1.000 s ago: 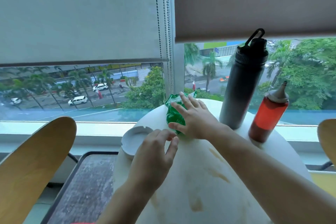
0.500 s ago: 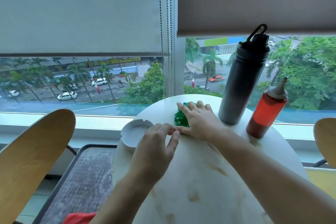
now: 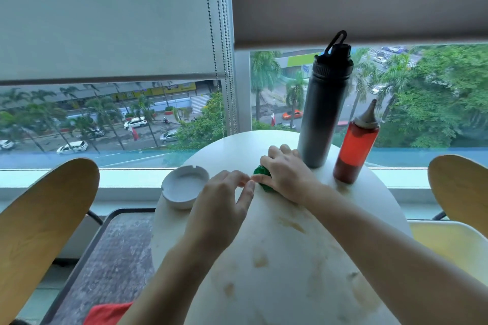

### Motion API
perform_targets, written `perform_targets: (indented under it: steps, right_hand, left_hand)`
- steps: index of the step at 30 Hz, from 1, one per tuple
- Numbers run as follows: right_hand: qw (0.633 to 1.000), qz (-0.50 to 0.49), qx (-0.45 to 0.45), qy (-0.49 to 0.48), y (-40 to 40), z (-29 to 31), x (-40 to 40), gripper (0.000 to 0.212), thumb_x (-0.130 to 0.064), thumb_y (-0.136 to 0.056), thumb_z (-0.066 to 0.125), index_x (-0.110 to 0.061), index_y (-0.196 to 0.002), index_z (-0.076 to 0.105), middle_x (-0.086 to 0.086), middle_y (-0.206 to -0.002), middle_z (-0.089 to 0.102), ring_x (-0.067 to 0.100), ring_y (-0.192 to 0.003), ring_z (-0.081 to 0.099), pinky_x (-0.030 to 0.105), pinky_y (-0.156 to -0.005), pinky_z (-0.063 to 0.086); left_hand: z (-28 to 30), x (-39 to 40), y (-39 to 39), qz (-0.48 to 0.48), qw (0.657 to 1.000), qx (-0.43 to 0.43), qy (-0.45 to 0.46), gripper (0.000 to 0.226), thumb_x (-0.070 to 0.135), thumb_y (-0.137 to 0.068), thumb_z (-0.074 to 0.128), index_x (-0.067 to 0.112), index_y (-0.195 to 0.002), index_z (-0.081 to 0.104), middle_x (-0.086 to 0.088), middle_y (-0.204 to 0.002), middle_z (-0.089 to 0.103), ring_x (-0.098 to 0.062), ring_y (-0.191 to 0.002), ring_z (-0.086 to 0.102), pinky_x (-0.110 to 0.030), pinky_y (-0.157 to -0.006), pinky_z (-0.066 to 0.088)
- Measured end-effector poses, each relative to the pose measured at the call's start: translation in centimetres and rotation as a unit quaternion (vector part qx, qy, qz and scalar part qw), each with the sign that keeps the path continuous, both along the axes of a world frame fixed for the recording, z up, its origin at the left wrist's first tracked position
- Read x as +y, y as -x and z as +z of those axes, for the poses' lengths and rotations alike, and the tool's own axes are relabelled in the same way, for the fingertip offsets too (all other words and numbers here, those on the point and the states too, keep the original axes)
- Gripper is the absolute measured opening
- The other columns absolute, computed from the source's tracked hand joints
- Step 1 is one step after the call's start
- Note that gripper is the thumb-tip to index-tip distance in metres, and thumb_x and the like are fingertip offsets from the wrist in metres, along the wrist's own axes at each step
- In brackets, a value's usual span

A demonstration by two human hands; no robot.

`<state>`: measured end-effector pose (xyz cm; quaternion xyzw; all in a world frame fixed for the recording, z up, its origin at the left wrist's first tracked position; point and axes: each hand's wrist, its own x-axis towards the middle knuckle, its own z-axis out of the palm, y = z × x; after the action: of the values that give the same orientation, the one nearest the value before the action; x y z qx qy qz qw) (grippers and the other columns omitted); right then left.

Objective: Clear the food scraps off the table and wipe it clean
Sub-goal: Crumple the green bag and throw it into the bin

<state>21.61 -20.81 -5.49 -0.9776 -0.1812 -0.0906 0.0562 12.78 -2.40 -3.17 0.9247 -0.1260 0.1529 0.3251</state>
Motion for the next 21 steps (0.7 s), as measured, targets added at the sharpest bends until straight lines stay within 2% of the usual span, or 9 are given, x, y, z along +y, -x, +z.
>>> perform_targets:
  steps: [3,5,7,9,11,16,21]
  right_hand:
    - [0.998,0.022,-0.036,-0.038,0.6,0.7,-0.5,0.052,-0.058,-0.093,0.057,-0.009,-0.098,0.07,0.007,-0.114,0.054,0.03,-0.109,0.045,0.045,-0.091,0.042]
    - [0.997,0.03,-0.055,-0.053,1.2,1.6,-0.7,0.051,-0.057,-0.093,0.057,-0.008,-0.091,0.07,0.008,-0.109,0.06,0.03,-0.104,0.05,0.045,-0.088,0.044]
    - [0.993,0.039,-0.075,-0.078,2.2,2.7,-1.0,0.05,-0.057,-0.095,0.054,-0.011,-0.08,0.063,0.006,-0.092,0.062,0.028,-0.086,0.054,0.041,-0.078,0.044]
    - [0.989,0.04,-0.075,-0.118,3.4,3.8,-1.7,0.048,-0.054,-0.096,0.055,-0.014,-0.071,0.05,0.001,-0.071,0.054,0.025,-0.067,0.049,0.036,-0.064,0.037]
    - [0.986,0.028,-0.074,-0.145,4.5,4.7,-2.6,0.047,-0.051,-0.096,0.058,-0.016,-0.068,0.044,-0.003,-0.06,0.046,0.024,-0.057,0.045,0.034,-0.057,0.034]
    - [0.973,-0.016,-0.094,-0.212,6.3,5.5,-5.1,0.042,-0.049,-0.092,0.062,-0.018,-0.07,0.046,-0.002,-0.05,0.044,0.021,-0.048,0.045,0.031,-0.05,0.033]
    - [0.96,-0.035,-0.101,-0.258,8.6,6.0,-7.8,0.039,-0.044,-0.091,0.065,-0.018,-0.07,0.044,-0.002,-0.052,0.047,0.023,-0.051,0.05,0.034,-0.05,0.043]
  left_hand:
    - [0.2,-0.4,0.6,-0.001,1.0,-0.003,0.002,0.018,0.04,-0.099,0.056,0.03,-0.104,0.07,0.012,-0.098,0.067,-0.007,-0.096,0.061,-0.031,-0.083,0.051]
    - [0.4,-0.7,0.9,0.002,1.0,-0.004,0.001,0.017,0.039,-0.099,0.056,0.03,-0.103,0.069,0.013,-0.097,0.067,-0.007,-0.095,0.062,-0.034,-0.082,0.052]
    - [0.5,-1.1,1.2,0.002,1.0,-0.007,-0.001,0.017,0.039,-0.099,0.056,0.03,-0.103,0.069,0.014,-0.098,0.068,-0.005,-0.094,0.062,-0.035,-0.082,0.053]
    - [0.8,-1.6,1.7,-0.003,1.0,-0.005,0.0,0.018,0.039,-0.099,0.055,0.029,-0.103,0.07,0.014,-0.098,0.068,-0.003,-0.094,0.062,-0.033,-0.082,0.053]
    - [1.0,-2.3,2.0,-0.007,1.0,-0.003,0.0,0.019,0.039,-0.099,0.055,0.029,-0.104,0.07,0.014,-0.099,0.068,-0.001,-0.094,0.062,-0.032,-0.082,0.053]
    - [1.4,-4.3,2.8,-0.007,1.0,-0.005,-0.009,0.018,0.039,-0.1,0.056,0.029,-0.105,0.07,0.013,-0.101,0.069,-0.002,-0.092,0.064,-0.027,-0.078,0.053]
    - [1.9,-7.3,3.9,-0.02,1.0,-0.005,-0.016,0.017,0.035,-0.1,0.056,0.028,-0.106,0.07,0.012,-0.099,0.071,-0.003,-0.082,0.064,-0.024,-0.074,0.052]
